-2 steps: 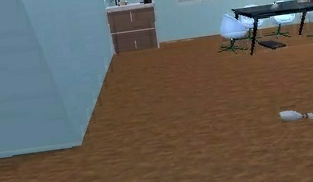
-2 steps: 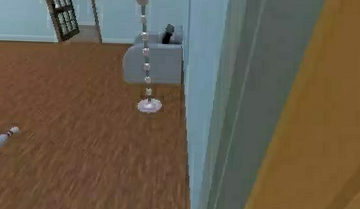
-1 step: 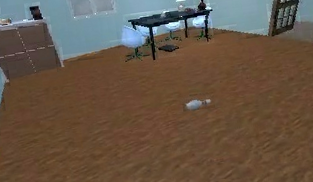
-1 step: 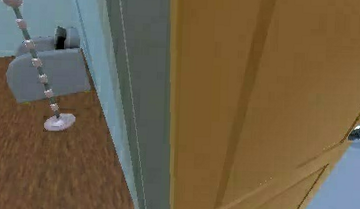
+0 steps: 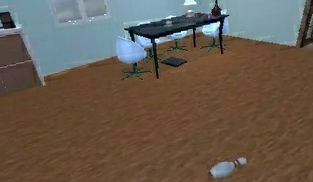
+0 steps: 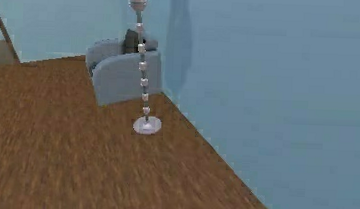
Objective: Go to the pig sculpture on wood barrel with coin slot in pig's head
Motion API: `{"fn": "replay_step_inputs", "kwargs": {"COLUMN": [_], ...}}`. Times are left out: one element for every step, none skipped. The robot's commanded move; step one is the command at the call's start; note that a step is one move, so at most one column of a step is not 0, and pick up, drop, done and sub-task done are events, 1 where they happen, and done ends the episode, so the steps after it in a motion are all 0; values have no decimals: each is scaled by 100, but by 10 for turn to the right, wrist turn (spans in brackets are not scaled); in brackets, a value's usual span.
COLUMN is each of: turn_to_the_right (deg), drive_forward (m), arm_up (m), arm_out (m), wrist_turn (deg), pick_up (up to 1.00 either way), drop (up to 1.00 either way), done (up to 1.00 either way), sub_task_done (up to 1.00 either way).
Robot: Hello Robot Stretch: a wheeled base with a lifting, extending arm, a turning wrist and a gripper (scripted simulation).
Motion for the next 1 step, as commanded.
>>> {"fn": "replay_step_inputs", "kwargs": {"turn_to_the_right": [0], "drive_forward": [100], "arm_up": [0], "arm_out": [0], "wrist_turn": [0], "pick_up": [0], "drop": [0], "done": [0], "sub_task_done": [0]}}
